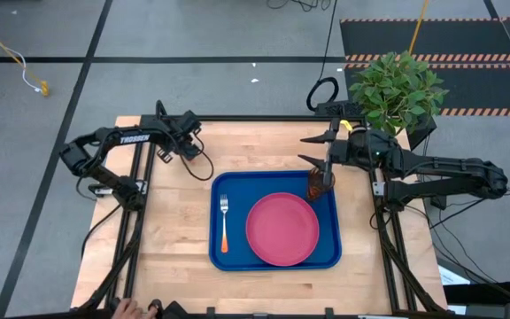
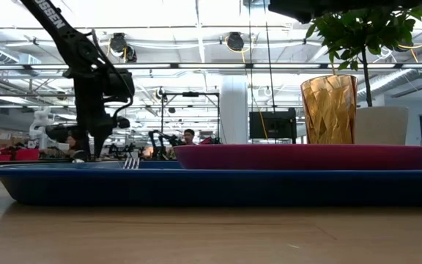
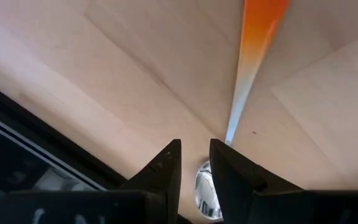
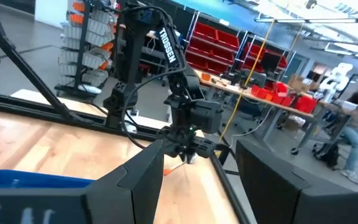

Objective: Pick and place plate/cup/fork/spoon on tray
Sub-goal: Put the orange spoon on the blue tray between the orange fork and pink plate

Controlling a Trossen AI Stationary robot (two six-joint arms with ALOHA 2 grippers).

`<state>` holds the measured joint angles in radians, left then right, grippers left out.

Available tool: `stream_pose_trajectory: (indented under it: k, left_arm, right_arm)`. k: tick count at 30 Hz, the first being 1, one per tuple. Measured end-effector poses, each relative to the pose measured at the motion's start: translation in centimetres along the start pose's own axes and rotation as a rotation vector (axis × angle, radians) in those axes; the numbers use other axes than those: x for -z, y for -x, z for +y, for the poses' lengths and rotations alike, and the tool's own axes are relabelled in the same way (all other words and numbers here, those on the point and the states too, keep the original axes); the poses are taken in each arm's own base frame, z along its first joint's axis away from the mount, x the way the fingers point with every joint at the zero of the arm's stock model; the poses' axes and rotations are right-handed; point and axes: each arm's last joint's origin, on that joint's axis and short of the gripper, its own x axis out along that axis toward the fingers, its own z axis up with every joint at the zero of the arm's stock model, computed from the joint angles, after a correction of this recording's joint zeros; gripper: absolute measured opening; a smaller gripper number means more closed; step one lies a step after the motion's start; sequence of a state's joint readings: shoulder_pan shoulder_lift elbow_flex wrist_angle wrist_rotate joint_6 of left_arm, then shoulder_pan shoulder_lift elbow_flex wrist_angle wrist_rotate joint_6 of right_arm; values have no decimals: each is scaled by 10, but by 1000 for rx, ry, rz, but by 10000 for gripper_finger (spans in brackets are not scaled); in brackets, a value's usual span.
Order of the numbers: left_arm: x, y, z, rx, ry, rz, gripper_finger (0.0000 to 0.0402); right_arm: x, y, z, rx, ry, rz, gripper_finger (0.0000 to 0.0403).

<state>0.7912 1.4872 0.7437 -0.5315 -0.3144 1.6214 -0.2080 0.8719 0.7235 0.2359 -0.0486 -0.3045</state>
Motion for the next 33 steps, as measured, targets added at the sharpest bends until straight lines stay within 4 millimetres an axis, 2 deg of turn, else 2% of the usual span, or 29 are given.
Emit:
stream_pose_trajectory:
  k: [12, 20, 33]
  left_arm:
    - [5, -1, -11, 115, -31, 36, 88]
    - [5, -1, -11, 115, -35, 32, 88]
    - [-1, -21, -8, 151, -10, 36, 88]
  right_arm:
    - [-1, 0, -3, 21, 10, -16, 192]
    - [-1, 0, -3, 20, -1, -16, 192]
    - [-1, 0, -4, 21, 1, -19, 192]
